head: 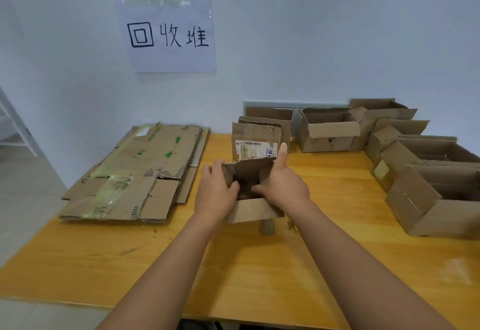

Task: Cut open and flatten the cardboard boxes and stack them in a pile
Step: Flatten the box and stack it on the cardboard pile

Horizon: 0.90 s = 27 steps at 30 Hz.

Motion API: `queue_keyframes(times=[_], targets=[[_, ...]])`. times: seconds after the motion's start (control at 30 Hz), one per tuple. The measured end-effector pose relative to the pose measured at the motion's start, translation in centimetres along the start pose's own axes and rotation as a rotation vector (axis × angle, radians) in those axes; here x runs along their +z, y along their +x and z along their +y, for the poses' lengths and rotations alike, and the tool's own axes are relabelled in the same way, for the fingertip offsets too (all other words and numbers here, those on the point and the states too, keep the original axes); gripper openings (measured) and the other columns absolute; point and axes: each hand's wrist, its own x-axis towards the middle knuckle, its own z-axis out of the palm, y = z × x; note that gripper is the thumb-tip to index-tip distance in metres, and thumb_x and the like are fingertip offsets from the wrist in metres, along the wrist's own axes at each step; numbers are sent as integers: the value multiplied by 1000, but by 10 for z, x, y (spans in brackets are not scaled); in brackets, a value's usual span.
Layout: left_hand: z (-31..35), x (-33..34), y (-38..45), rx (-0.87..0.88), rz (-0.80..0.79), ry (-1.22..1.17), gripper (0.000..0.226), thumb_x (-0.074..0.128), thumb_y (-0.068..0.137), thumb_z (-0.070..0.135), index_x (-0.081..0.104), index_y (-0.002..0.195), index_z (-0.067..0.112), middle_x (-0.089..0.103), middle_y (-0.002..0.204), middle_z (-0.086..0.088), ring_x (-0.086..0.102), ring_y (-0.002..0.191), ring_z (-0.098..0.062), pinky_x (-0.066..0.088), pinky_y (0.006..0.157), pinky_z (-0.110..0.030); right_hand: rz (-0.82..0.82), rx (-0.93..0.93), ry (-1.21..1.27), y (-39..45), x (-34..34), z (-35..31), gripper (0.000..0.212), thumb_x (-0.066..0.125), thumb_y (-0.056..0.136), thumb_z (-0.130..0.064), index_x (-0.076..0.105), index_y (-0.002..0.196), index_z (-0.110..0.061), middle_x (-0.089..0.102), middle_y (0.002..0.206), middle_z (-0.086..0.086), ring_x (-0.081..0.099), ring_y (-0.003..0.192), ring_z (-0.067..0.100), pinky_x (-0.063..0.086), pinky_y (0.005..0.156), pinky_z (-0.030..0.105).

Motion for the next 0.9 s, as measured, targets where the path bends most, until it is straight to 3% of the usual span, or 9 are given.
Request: queue_keyframes(times=[0.1,0.2,0.27,0.33,0.4,0.47,0.6,0.77,0.9], targets=[[0,-1,-3,21,11,5,53,64,92,22,39,139,23,41,131,-4,41,94,-10,39,74,-24,-21,33,-25,3,-4,-2,123,74,85,-39,-27,151,-18,64,106,9,61,79,22,56,66,37],[0,-2,-5,28,28,13,56,68,89,25,39,138,23,41,132,-3,48,99,-14,42,75,-25,-32,-2,79,1,-4,-2,112,66,86,-44,-20,154,-20,62,101,5,62,81,21,58,68,38],[-3,-2,-6,22,20,42,69,73,85,29,34,141,21,38,136,-4,52,111,-21,49,82,-29,-48,-64,200,-4,-8,0,92,52,89,-47,-6,156,-22,61,105,5,61,86,22,57,72,40],[-7,-3,-4,4,7,80,79,76,82,30,28,144,19,36,138,-8,53,114,-26,51,87,-33,-99,-119,368,-10,-13,2,69,37,90,-48,22,152,-23,62,107,5,60,91,22,55,78,45],[-12,-5,0,-23,10,114,82,76,83,27,24,145,17,37,136,-12,55,110,-29,50,82,-34,-127,-146,532,-14,-14,3,51,28,86,-47,52,125,-25,63,107,5,60,96,24,54,86,53],[-16,-6,3,-28,36,134,76,72,86,22,23,144,16,39,135,-14,56,104,-30,50,75,-35,-114,-118,620,-15,-13,2,39,28,85,-44,58,93,-20,64,104,10,62,97,29,52,88,59],[-17,-6,5,-28,53,131,74,68,87,19,24,146,13,41,138,-15,56,107,-31,48,73,-35,-110,-89,603,-13,-9,0,39,35,96,-49,63,95,-22,68,97,3,63,93,24,52,87,58],[-20,-8,3,-59,61,52,77,72,85,23,28,146,10,47,138,-12,53,117,-30,48,85,-38,-114,-66,623,-11,-8,1,42,36,98,-52,64,101,-22,69,99,4,63,93,22,52,88,57],[-25,-8,6,-73,75,66,73,73,84,19,29,141,13,57,125,-10,58,106,-28,52,79,-40,-94,-76,612,-12,-7,-2,47,35,98,-54,65,100,-17,68,98,7,63,92,24,53,85,57]])
